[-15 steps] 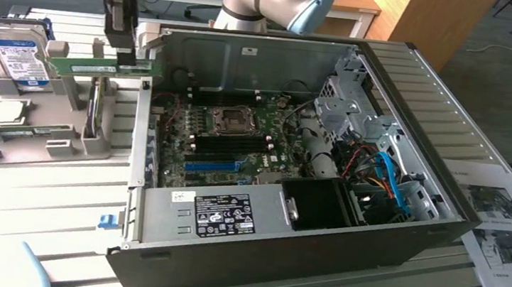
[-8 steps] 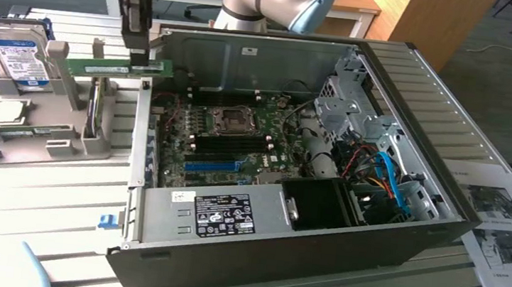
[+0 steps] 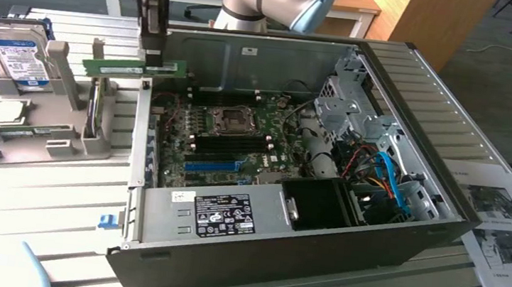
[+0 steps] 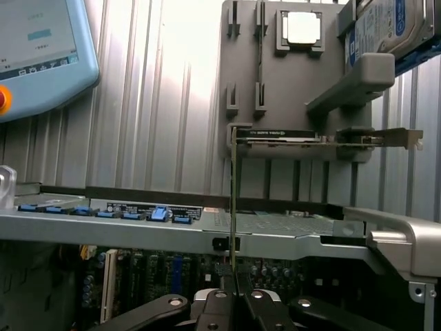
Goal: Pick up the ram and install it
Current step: 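Pick up the ram and move it above insertion slot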
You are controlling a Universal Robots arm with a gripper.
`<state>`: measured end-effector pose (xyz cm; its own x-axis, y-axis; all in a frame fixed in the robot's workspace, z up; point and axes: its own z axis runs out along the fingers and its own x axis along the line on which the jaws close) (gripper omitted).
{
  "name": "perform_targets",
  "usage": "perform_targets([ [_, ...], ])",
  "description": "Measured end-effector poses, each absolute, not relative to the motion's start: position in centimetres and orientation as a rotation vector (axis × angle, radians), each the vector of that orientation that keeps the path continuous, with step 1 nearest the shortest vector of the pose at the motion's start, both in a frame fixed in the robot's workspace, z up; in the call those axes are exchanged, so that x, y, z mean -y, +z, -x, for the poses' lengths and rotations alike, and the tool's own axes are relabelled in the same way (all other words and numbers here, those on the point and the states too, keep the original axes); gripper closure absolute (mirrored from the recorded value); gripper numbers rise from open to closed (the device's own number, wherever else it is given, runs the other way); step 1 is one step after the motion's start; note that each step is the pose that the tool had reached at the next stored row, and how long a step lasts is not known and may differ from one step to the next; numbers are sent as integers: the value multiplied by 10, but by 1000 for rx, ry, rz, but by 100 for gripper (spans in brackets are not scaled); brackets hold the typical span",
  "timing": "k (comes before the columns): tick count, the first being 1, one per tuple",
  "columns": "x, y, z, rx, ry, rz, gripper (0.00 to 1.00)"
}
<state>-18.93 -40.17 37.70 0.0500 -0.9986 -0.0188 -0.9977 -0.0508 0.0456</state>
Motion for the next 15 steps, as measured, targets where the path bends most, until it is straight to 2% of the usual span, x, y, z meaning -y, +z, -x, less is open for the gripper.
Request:
perform_targets([
  [15,402,377,153,2150,-70,-2262,89],
])
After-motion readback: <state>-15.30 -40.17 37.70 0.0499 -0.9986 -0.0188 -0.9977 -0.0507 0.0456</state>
